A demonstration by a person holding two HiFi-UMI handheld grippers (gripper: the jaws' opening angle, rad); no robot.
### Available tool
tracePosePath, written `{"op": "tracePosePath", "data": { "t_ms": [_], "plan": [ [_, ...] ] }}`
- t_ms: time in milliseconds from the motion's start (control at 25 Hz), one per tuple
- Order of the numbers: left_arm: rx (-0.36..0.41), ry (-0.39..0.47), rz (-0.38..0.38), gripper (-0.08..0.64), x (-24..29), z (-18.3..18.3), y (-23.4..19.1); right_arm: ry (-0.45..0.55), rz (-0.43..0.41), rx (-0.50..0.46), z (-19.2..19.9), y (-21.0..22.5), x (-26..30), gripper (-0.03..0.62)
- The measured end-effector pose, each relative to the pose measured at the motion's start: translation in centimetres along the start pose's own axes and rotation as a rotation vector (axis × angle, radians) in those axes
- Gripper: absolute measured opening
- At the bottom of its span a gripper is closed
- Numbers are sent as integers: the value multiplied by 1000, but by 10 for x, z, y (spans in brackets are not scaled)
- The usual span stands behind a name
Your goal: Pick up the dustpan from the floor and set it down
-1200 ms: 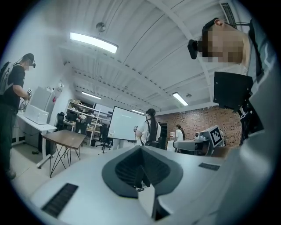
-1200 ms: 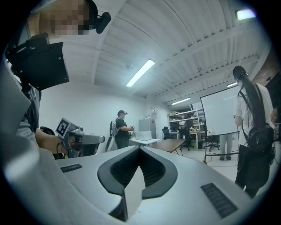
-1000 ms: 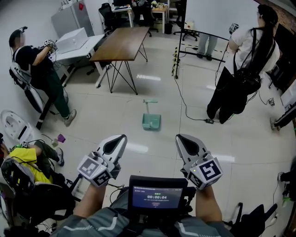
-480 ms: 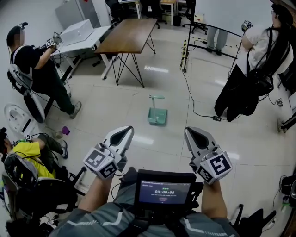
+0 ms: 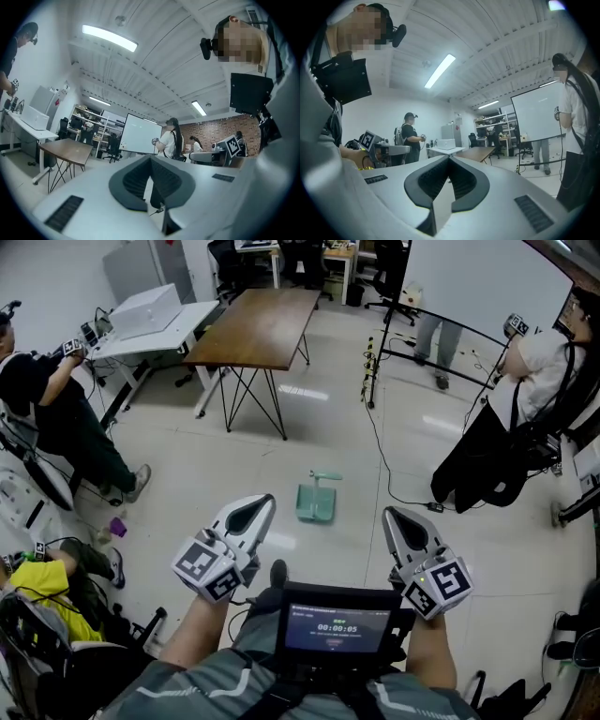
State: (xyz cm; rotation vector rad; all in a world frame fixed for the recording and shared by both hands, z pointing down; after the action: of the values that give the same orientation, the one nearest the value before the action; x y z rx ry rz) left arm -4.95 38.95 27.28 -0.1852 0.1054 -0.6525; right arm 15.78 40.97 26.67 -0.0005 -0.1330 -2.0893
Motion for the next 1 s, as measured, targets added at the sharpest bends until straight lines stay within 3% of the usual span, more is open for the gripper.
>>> {"op": "tracePosePath", "data": {
  "t_ms": [160,320,480,680,840,1000],
  "plan": [
    [-21,5,17,18,26,-21,-115,9,17,-18,-8,9,112,8],
    [19,8,47,18,54,-50,-217,38,62,-29,-18,22,213,8],
    [-8,-8,69,18,87,-62,-295,20,80,-36,-25,43,296,8],
    [-36,-16,88,18,127,-64,-339,4,64,-74,-31,72,351,8],
    [-21,-36,76,18,165,-62,-351,11,45,-60,-33,110,371,8],
    [-31,-2,30,18,184,-69,-346,-4,8,-51,-33,130,377,8]
  ]
}}
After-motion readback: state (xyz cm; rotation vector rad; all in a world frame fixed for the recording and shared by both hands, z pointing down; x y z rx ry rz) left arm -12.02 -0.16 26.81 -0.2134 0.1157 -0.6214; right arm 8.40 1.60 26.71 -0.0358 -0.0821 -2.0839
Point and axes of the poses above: the fingertips, and each gripper's own axes: x forward along the fingers, y to its right, z out of its underside, the point moved 1 cm from there along -x, backward along the fingers, and after that the axes turned 4 degrees about z, right-handed, at the moved point
